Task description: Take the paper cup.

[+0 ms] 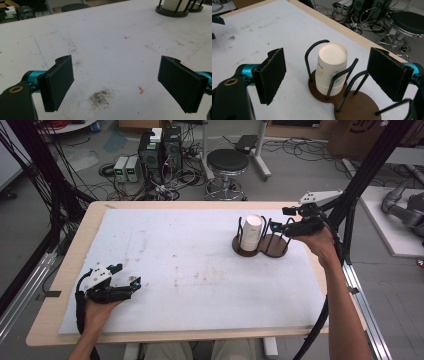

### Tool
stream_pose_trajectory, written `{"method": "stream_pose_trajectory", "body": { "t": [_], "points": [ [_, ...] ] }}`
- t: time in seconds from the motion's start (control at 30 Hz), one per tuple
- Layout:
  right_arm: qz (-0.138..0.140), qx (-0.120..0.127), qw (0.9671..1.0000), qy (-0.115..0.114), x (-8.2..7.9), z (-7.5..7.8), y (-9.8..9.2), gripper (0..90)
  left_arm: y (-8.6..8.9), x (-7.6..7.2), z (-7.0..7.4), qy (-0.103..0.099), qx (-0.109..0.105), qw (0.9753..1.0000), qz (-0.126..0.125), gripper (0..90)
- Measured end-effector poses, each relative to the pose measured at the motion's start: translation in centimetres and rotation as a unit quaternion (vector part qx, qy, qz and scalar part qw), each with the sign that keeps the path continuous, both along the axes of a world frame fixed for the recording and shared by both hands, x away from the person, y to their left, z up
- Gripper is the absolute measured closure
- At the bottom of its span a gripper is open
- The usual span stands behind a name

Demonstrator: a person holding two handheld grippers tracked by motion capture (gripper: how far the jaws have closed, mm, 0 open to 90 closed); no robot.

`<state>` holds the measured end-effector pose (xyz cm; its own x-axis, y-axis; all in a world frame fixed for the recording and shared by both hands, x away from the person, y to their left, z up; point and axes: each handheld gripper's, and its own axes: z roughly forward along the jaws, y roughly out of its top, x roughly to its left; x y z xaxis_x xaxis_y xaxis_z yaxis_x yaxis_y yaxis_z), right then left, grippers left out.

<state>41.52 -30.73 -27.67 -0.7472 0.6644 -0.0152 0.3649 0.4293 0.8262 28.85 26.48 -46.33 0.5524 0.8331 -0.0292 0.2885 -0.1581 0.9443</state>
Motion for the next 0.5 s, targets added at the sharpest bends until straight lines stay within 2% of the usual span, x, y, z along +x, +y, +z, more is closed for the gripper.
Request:
{"method": "stream_pose_trajectory", "body": {
  "t": [0.07,0.17,0.27,0.33,0.4,0.5],
  "points": [
    [0.005,-0.001,1.0,0.002,0.3,0.1,0.1,16.0,0.0,0.0,0.0,0.0,0.0,1.0,0.0,13.2],
    [0.026,-0.022,0.9994,0.01,1.8,0.7,0.7,16.0,0.0,0.0,0.0,0.002,0.001,1.0,0.0,13.2],
    [0.038,-0.028,0.9988,0.014,2.5,1.0,1.0,16.0,0.0,0.0,0.0,0.002,0.001,1.0,0.001,13.2],
    [0.047,-0.046,0.9975,0.026,3.5,1.3,1.5,16.1,0.0,0.0,0.0,0.002,0.001,1.0,0.001,13.2],
    [0.051,-0.049,0.9972,0.026,3.8,1.4,1.6,16.1,-0.1,0.0,0.0,0.001,0.001,1.0,0.001,13.2],
    [0.059,-0.07,0.9948,0.044,4.8,1.4,2.3,16.1,-0.1,0.0,0.0,0.003,0.003,1.0,0.002,13.2]
  ]
}}
